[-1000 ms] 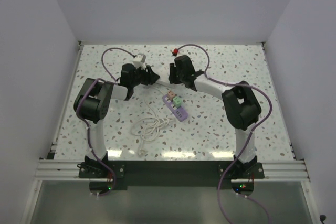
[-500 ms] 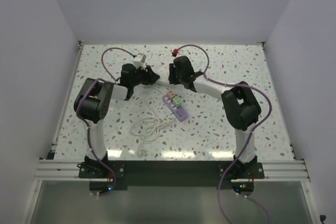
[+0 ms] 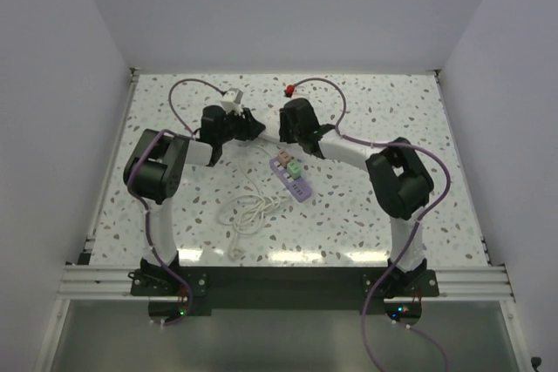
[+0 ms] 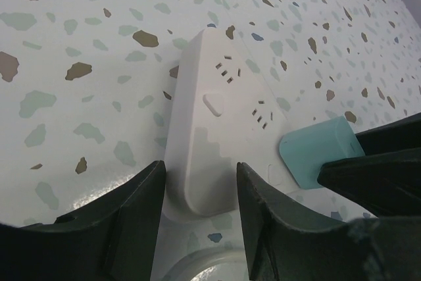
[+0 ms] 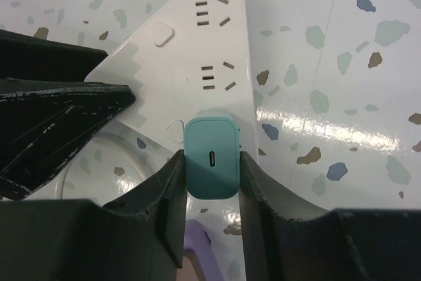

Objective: Insert the plug

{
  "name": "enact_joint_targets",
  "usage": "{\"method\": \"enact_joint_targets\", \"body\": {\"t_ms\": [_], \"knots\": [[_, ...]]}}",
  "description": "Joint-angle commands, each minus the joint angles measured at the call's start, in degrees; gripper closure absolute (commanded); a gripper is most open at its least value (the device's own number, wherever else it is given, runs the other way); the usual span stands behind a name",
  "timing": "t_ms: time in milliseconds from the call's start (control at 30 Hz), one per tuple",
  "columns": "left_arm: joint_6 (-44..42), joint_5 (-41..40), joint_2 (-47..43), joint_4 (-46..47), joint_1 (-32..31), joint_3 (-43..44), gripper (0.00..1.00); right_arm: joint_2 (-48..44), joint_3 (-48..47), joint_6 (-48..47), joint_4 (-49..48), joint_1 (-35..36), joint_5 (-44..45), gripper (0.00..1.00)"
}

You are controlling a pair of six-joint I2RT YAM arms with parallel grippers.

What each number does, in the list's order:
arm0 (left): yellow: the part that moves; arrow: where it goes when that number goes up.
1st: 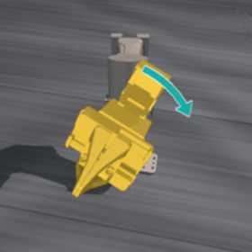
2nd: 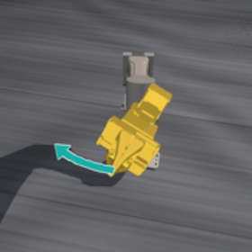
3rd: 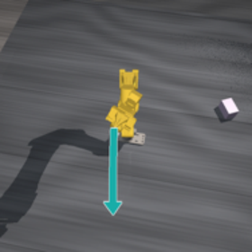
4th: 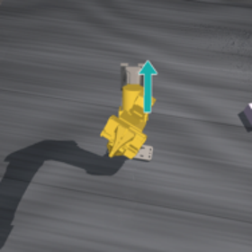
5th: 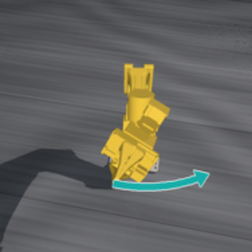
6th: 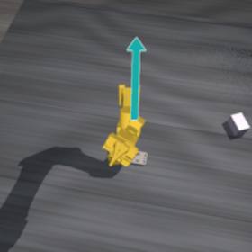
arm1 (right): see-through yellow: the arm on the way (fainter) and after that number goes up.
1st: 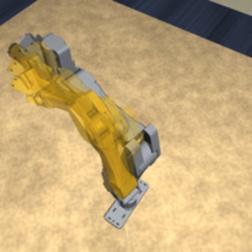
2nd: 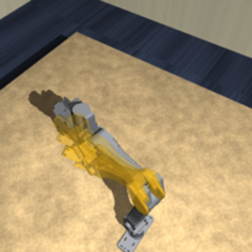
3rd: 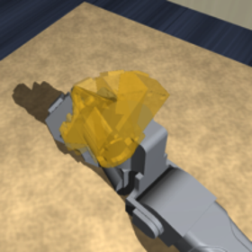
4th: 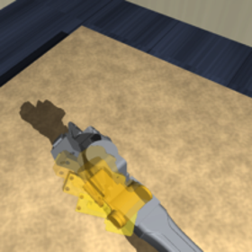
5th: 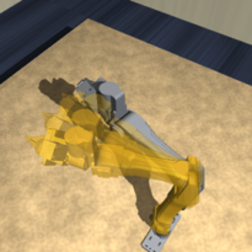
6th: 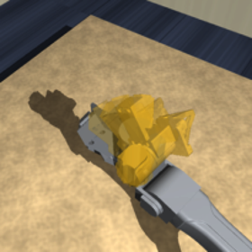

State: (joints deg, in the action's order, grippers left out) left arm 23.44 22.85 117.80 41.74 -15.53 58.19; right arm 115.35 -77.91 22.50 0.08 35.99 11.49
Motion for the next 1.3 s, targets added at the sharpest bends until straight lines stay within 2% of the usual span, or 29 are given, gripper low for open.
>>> {"method": "enact_joint_targets", "body": {"t_ms": [0, 400, 567, 833, 1267], "knots": [[0.9, 3.25, 1.21, 1.68, -1.52, 1.92, 0.48, 7.78, 6.1, 2.98, 19.43, 3.47, -3.05, 1.0], [0.64, 4.74, 1.82, 1.42, -2.13, 2.45, 0.49, 7.61, 7.07, 4.66, 20.58, 4.09, -5.51, 1.0], [-1.9, 6.85, 2.0, -2.44, -3.36, 3.77, 0.49, 6.47, 7.77, 4.74, 20.93, 4.0, -5.25, 1.0], [-4.46, 5.36, 5.42, -10.79, -5.48, 9.39, 0.5, 7.96, 6.63, 5.79, 22.42, 4.0, -3.5, 1.0], [-5.16, 6.06, 6.83, -13.52, -5.56, 11.5, 0.54, 12.62, 5.75, 9.84, 24.44, 4.27, -0.5, 1.0]]}}
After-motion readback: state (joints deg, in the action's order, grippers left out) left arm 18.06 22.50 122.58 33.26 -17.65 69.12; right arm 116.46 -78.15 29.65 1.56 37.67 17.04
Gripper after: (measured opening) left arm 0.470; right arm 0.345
